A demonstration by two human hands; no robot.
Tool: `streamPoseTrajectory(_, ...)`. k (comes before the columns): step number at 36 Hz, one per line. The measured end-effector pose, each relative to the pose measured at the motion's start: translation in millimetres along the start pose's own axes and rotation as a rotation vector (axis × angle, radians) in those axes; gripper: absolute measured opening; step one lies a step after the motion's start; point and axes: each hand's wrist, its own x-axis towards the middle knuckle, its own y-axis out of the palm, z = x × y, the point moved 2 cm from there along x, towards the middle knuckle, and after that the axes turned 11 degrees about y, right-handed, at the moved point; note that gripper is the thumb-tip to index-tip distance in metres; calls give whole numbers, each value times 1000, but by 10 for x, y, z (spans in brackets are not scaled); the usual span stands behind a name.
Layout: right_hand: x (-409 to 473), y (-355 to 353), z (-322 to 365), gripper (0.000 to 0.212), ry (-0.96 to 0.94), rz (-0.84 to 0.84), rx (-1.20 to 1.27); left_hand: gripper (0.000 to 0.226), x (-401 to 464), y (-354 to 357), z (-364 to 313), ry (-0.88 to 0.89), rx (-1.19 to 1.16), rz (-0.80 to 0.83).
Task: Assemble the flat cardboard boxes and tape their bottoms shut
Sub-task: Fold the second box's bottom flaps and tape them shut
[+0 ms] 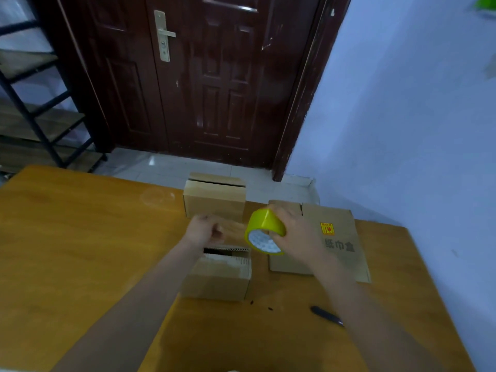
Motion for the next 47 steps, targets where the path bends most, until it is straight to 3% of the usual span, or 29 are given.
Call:
streamPoseTrajectory(2, -22, 0, -148, 59, -6, 98, -285, 20, 52, -216, -20, 16, 25, -99)
streamPoseTrajectory(4, -95, 50, -350, 60, 31, 175, -416, 20, 33, -365, -51, 60, 182, 5)
streamPoseTrajectory(7, -186, 130, -545, 61, 17, 54, -408, 25, -32, -376, -30, 81, 336, 85)
streamPoseTrajectory(9, -203, 177, -567, 54, 9, -116, -273, 27, -12, -350, 30, 92, 318, 64)
streamPoseTrajectory(11, -204, 180, -557, 46, 148, -239, -15, 21, 23, -344, 100, 61, 256, 42)
streamPoseTrajectory(13, -203, 185, -557, 41, 288, -310, 264, 16, 45, -342, 185, 12, 148, 12)
streamPoseTrajectory(17, -181, 193, -506, 33, 378, -449, 728, 16, 24, -297, 331, -2, 41, -33)
streamPoseTrajectory(20, -156, 215, -515, 27, 461, -463, 869, 16, -40, -278, 359, 55, 5, -101)
streamPoseTrajectory(24, -183, 235, -524, 29, 352, -387, 576, 25, -72, -315, 449, 135, 69, -182)
streamPoseTrajectory(28, -225, 313, -528, 49, 204, -208, 301, 28, -56, -382, 564, 95, 72, -224)
streamPoseTrajectory(35, -181, 429, -571, 62, 140, -120, -24, 20, 34, -493, 869, 9, 141, -171)
streamPoseTrajectory(38, -185, 480, -627, 81, 62, -64, -164, 23, 0, -496, 944, 4, 172, -132)
streamPoseTrajectory(47, -284, 490, -869, 97, 7, -19, -533, 24, -4, -670, 1018, -45, -166, -162)
